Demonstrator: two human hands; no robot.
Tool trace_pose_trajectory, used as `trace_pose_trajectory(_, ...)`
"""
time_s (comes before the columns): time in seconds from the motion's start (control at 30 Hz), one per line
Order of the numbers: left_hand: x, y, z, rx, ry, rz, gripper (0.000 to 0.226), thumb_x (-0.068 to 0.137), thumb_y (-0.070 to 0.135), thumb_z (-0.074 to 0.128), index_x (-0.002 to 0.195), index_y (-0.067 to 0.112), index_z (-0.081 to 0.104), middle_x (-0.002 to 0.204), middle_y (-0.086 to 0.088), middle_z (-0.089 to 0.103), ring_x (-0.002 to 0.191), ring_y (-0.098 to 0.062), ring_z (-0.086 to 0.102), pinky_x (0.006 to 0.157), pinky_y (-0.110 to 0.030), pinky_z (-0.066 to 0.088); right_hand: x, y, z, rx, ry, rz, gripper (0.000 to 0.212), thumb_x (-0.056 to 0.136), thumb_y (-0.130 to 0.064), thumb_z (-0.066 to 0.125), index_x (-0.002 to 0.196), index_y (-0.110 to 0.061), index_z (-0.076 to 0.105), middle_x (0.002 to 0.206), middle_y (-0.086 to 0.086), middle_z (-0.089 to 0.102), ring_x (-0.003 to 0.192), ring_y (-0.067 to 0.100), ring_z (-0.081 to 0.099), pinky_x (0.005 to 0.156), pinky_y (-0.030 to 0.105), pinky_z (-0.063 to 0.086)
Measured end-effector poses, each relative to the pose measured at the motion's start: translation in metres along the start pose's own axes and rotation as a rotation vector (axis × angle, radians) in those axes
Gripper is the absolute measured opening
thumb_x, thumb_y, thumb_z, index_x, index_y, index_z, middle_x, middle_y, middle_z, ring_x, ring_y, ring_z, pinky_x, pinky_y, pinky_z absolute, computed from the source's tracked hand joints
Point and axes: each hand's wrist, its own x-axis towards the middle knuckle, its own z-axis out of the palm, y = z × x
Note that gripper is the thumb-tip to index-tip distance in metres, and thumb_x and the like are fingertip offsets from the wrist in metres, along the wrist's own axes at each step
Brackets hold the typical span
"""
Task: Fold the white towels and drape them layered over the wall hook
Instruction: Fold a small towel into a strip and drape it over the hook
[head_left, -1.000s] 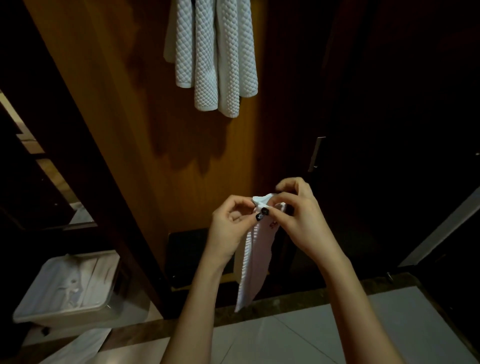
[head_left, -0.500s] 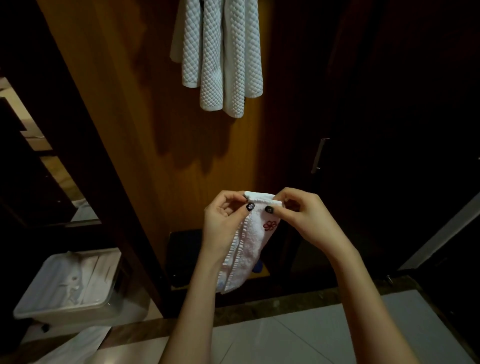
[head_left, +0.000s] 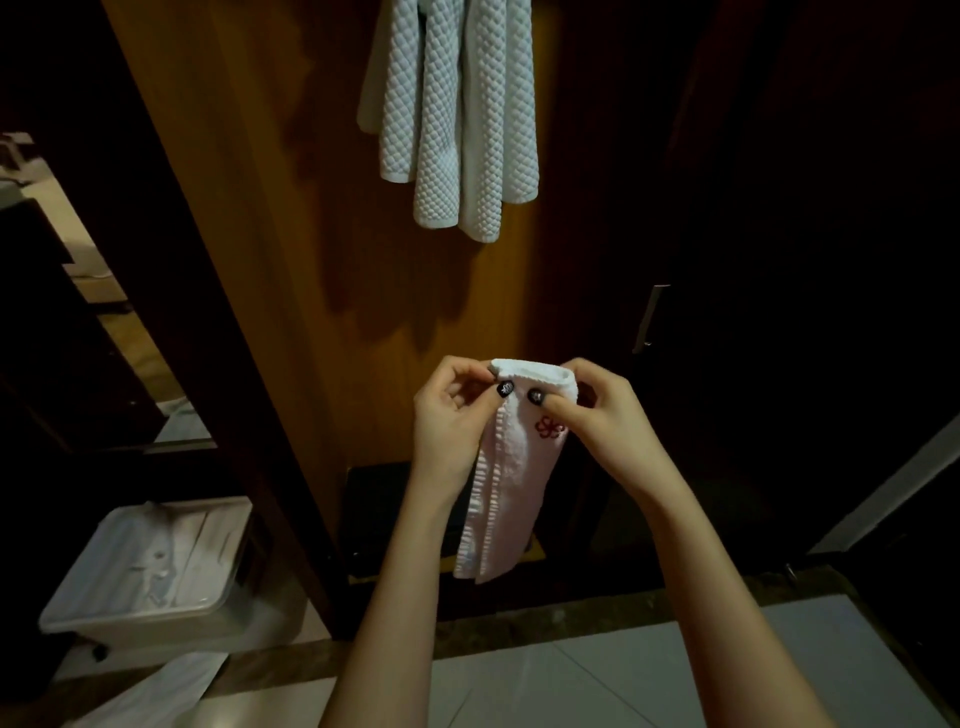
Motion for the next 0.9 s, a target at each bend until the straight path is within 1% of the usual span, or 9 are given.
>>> trace_pose_trajectory(0.1, 0.002, -0.005, 0.003, 0.001, -0.007, -0.034, 0.022, 0.084, -0.004, 0.068, 0.084, 0.017, 0.060, 0.098, 0.008, 0.067, 0.089, -0.003, 0.068, 0.073, -0.016, 0.052, 0.007, -0.001, 0.005, 0.047, 0.038, -0.024, 0.012, 0.091, -0.013, 0.065, 0.086, -0.008, 0.056, 0.089, 0.010, 0.064, 0.082, 0.022, 0.066, 0.068, 0.036, 0.054)
trace_pose_trajectory(0.17, 0.000, -0.013, 0.002, 0.130, -0.013, -0.008, 0.023, 0.084, 0.004, 0.072, 0.084, 0.024, 0.061, 0.105, 0.011, 0.064, 0.091, 0.000, 0.065, 0.074, -0.015, 0.051, 0.013, -0.002, 0.009, 0.069, 0.073, -0.030, 0.014, 0.092, -0.013, 0.064, 0.085, -0.011, 0.053, 0.084, 0.010, 0.060, 0.076, 0.018, 0.061, 0.063, 0.030, 0.050)
trace_pose_trajectory(0.3, -0.002, -0.034, -0.006, 0.461, -0.062, 0.042, 0.025, 0.081, 0.016, 0.076, 0.077, 0.034, 0.059, 0.093, 0.013, 0.060, 0.084, 0.002, 0.058, 0.071, -0.008, 0.043, 0.029, -0.008, 0.010, 0.174, 0.198, -0.038, 0.009, 0.093, -0.014, 0.063, 0.088, -0.014, 0.056, 0.084, 0.003, 0.061, 0.075, 0.010, 0.061, 0.062, 0.022, 0.049)
trace_pose_trajectory(0.43, 0.010, -0.045, -0.007, 0.533, -0.159, -0.056, 0.013, 0.082, 0.022, 0.076, 0.086, 0.027, 0.065, 0.091, 0.017, 0.058, 0.086, 0.008, 0.056, 0.071, -0.004, 0.041, 0.049, -0.021, 0.006, 0.232, 0.285, -0.073, 0.010, 0.093, -0.015, 0.064, 0.087, -0.017, 0.057, 0.084, -0.001, 0.062, 0.075, 0.006, 0.062, 0.064, 0.021, 0.050)
trace_pose_trajectory(0.57, 0.028, -0.045, -0.002, 0.566, -0.129, -0.058, 0.021, 0.081, 0.021, 0.077, 0.090, 0.025, 0.059, 0.093, 0.020, 0.051, 0.088, 0.023, 0.047, 0.069, 0.003, 0.035, 0.063, -0.032, 0.003, 0.269, 0.288, -0.123, 0.014, 0.093, -0.013, 0.064, 0.085, -0.017, 0.053, 0.084, 0.000, 0.060, 0.077, 0.009, 0.061, 0.066, 0.024, 0.051)
trace_pose_trajectory(0.67, 0.042, -0.040, 0.000, 0.536, -0.204, -0.065, 0.019, 0.080, 0.018, 0.078, 0.085, 0.007, 0.063, 0.095, -0.002, 0.054, 0.081, 0.004, 0.051, 0.069, -0.006, 0.037, 0.075, -0.042, -0.006, 0.303, 0.280, -0.143, 0.015, 0.093, -0.013, 0.064, 0.085, -0.016, 0.051, 0.087, 0.006, 0.059, 0.081, 0.018, 0.060, 0.070, 0.031, 0.051)
trace_pose_trajectory(0.77, 0.051, -0.032, 0.004, 0.466, -0.195, -0.019, 0.026, 0.081, 0.015, 0.077, 0.076, -0.001, 0.057, 0.085, -0.017, 0.054, 0.072, -0.020, 0.049, 0.065, -0.030, 0.041, 0.090, -0.053, -0.019, 0.340, 0.294, -0.152, 0.018, 0.093, -0.010, 0.063, 0.084, -0.015, 0.049, 0.088, 0.009, 0.058, 0.084, 0.023, 0.058, 0.073, 0.036, 0.049)
trace_pose_trajectory(0.83, 0.058, -0.025, 0.008, 0.444, -0.159, 0.044, 0.029, 0.082, 0.013, 0.074, 0.072, 0.001, 0.050, 0.070, -0.014, 0.046, 0.064, -0.014, 0.040, 0.060, -0.027, 0.034, 0.101, -0.060, -0.028, 0.356, 0.306, -0.144, 0.019, 0.093, -0.008, 0.062, 0.083, -0.015, 0.047, 0.086, 0.007, 0.056, 0.085, 0.023, 0.057, 0.074, 0.037, 0.048)
trace_pose_trajectory(0.9, 0.065, -0.020, 0.012, 0.438, -0.133, 0.105, 0.030, 0.086, 0.014, 0.071, 0.072, 0.004, 0.047, 0.064, -0.003, 0.039, 0.061, -0.007, 0.034, 0.057, -0.023, 0.029, 0.110, -0.066, -0.037, 0.346, 0.306, -0.136, 0.020, 0.093, -0.007, 0.061, 0.083, -0.015, 0.046, 0.086, 0.006, 0.054, 0.086, 0.023, 0.055, 0.075, 0.038, 0.046)
